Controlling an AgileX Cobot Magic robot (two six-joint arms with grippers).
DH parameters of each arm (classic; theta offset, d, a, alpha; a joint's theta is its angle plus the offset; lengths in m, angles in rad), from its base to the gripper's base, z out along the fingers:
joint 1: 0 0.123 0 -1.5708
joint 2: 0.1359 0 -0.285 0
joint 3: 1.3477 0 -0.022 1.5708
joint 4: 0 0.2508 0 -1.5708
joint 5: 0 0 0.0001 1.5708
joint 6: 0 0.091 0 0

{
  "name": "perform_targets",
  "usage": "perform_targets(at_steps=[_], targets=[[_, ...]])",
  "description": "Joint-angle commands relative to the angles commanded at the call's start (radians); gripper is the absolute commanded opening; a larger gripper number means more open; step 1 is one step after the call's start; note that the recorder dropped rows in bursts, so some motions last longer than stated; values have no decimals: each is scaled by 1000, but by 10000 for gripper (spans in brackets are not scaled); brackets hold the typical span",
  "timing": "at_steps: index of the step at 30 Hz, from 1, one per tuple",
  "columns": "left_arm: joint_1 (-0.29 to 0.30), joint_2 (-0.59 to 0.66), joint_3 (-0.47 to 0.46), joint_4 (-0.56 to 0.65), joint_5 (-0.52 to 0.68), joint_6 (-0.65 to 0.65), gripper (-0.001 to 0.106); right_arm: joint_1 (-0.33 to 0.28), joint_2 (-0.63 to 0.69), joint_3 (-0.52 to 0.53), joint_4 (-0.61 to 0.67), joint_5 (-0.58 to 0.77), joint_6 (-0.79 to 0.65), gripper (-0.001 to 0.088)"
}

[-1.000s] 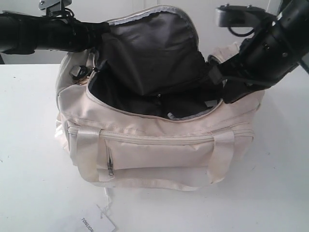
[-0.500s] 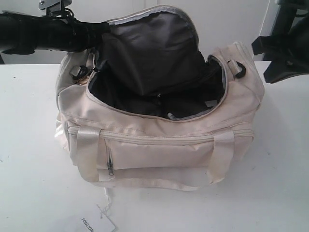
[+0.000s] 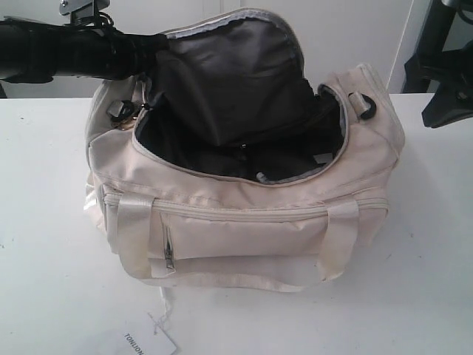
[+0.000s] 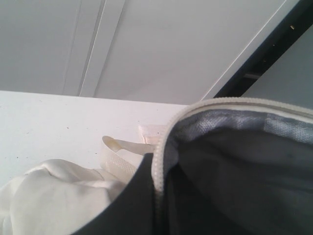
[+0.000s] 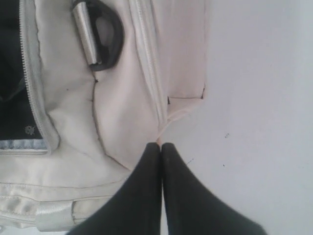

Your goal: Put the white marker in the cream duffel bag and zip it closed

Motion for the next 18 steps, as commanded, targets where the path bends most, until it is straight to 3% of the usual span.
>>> perform_targets(at_steps=[5,18], targets=[[0,0,0,0,17,0,0,0,0,0,0,0,0,0],[0,-42,-2,0,238,0,0,0,0,0,0,-2,-4,0]])
